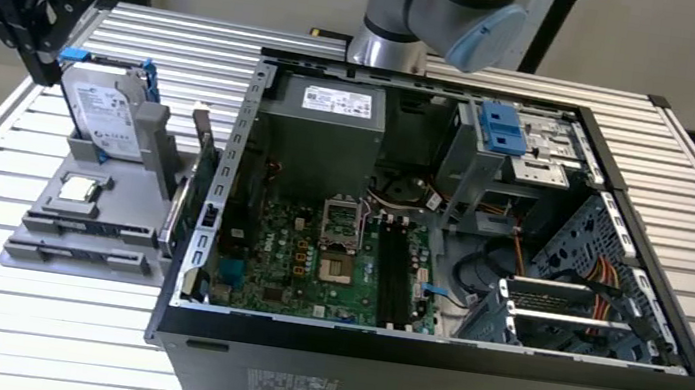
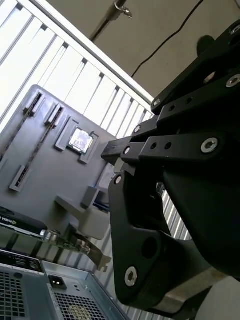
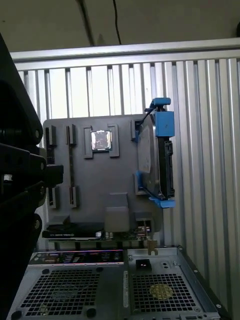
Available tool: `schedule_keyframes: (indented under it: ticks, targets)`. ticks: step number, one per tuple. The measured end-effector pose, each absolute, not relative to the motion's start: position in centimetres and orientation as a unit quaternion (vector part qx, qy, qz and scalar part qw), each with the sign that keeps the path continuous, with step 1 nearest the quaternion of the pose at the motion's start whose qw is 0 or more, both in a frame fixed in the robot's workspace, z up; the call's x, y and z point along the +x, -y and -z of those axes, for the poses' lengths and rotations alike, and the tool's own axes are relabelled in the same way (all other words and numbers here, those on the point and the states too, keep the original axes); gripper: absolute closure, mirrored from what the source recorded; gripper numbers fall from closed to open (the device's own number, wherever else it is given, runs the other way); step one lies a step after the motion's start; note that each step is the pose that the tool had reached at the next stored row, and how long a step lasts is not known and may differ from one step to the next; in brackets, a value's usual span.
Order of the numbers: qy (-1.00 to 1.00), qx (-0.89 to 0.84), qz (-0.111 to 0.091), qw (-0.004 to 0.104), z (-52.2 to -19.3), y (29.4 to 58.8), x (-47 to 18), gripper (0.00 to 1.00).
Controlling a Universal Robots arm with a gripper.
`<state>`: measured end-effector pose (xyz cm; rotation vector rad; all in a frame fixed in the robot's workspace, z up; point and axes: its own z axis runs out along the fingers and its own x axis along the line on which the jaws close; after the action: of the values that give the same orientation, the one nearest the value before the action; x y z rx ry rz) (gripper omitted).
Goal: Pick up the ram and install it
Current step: 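Pick up the ram and move it above insertion slot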
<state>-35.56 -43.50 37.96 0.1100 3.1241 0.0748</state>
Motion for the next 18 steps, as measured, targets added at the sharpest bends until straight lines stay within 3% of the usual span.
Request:
schedule_keyframes:
  ticks: [18]
  targets:
    - [-0.999, 0.028, -0.024, 0.007, -37.9, 45.6, -35.6, 1.0]
